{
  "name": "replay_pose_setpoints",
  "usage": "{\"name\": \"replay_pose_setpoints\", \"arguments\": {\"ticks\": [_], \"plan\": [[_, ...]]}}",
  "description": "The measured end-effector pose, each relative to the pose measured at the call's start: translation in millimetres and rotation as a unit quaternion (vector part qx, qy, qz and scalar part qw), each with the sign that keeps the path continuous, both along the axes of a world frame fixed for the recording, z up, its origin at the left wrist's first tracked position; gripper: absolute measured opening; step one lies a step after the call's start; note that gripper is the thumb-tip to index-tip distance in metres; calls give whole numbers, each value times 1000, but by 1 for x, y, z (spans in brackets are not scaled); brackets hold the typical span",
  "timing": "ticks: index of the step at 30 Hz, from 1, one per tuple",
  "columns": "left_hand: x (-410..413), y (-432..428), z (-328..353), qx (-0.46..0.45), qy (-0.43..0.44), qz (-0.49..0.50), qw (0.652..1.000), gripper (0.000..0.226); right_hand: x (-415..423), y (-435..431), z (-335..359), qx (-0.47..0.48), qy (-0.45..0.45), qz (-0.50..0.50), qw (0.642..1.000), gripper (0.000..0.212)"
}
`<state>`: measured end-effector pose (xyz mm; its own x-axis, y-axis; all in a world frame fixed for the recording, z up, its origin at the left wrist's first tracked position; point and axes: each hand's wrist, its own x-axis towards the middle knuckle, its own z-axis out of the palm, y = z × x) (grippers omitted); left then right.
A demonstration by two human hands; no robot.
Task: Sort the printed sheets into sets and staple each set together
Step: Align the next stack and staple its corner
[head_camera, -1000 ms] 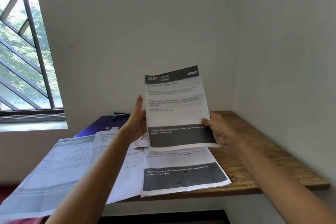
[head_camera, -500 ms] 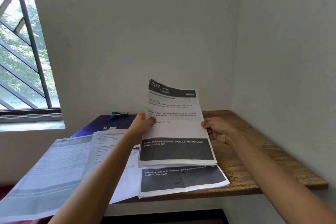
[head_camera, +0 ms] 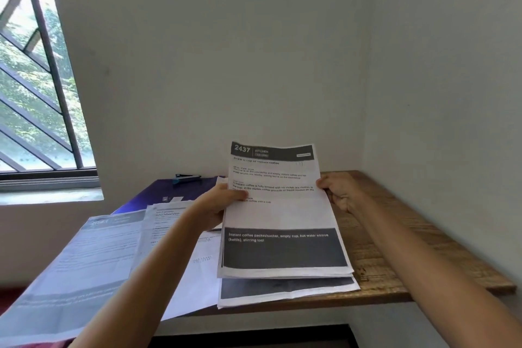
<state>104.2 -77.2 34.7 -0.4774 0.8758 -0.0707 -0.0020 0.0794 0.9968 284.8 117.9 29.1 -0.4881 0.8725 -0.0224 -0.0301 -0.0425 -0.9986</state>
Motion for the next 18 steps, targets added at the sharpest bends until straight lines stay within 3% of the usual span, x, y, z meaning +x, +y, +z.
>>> {"name": "replay_pose_setpoints", "arguments": {"ticks": [5,8,13,18], "plan": [[-7,-3,2,21,-123,-21,992,19,2,5,-2,-10,-43,20,999,20],[-12,3,0,51,-148,11,988,22,1,11,-2,-2,-80,36,996,21],[-12,12,-6,70,-106,82,989,17,-2,15,-5,21,-192,71,979,16],[-5,18,-23,79,-65,100,990,12,-8,11,-8,29,-176,40,983,10]]}}
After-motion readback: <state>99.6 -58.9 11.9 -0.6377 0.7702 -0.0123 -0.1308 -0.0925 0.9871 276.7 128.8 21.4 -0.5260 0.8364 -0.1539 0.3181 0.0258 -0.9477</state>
